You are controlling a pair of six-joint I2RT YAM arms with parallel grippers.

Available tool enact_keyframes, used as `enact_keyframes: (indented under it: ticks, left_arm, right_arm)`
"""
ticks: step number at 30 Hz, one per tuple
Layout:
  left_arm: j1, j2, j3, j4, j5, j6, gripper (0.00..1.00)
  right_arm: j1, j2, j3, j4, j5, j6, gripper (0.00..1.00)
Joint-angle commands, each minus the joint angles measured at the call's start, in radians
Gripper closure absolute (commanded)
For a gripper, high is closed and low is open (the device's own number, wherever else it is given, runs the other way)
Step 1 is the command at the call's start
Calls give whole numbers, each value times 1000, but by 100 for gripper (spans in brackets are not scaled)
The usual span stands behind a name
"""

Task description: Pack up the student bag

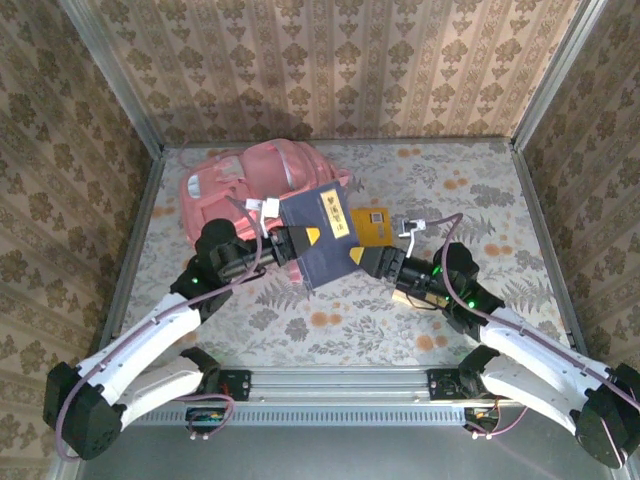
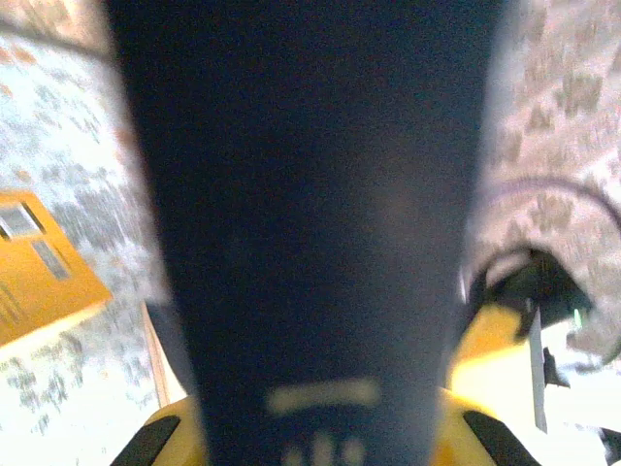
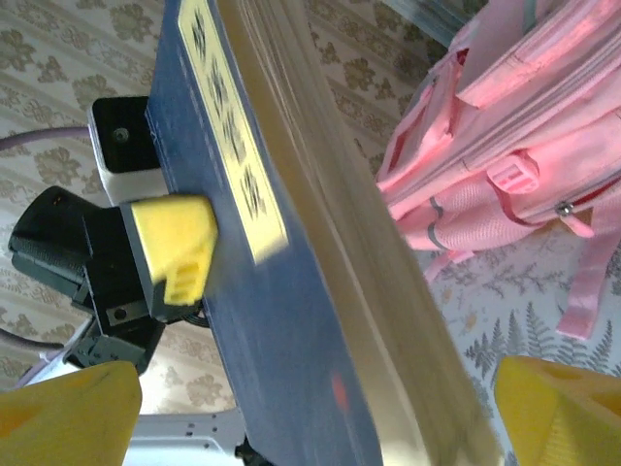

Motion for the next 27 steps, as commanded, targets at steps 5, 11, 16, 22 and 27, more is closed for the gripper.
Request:
enact_keyframes:
  ticks: [5, 11, 16, 22, 27]
  left_arm:
    - [-73, 13, -32, 381, -378, -119, 100]
    - [-110, 79, -23, 491, -433, -148, 100]
    - [-141, 121, -34, 573, -460, -172, 100]
    - [-164, 127, -42, 583, -490, -166, 100]
    - [-170, 133, -46, 574, -500, -165, 100]
  right_arm:
    - [120, 74, -10, 311, 248, 77, 0]
    - [175, 169, 18, 466, 363, 114, 0]
    - [181, 264, 78, 559, 409, 147, 9]
    - [181, 331, 115, 650, 470, 161, 32]
    - [181, 339, 100, 687, 522, 140, 53]
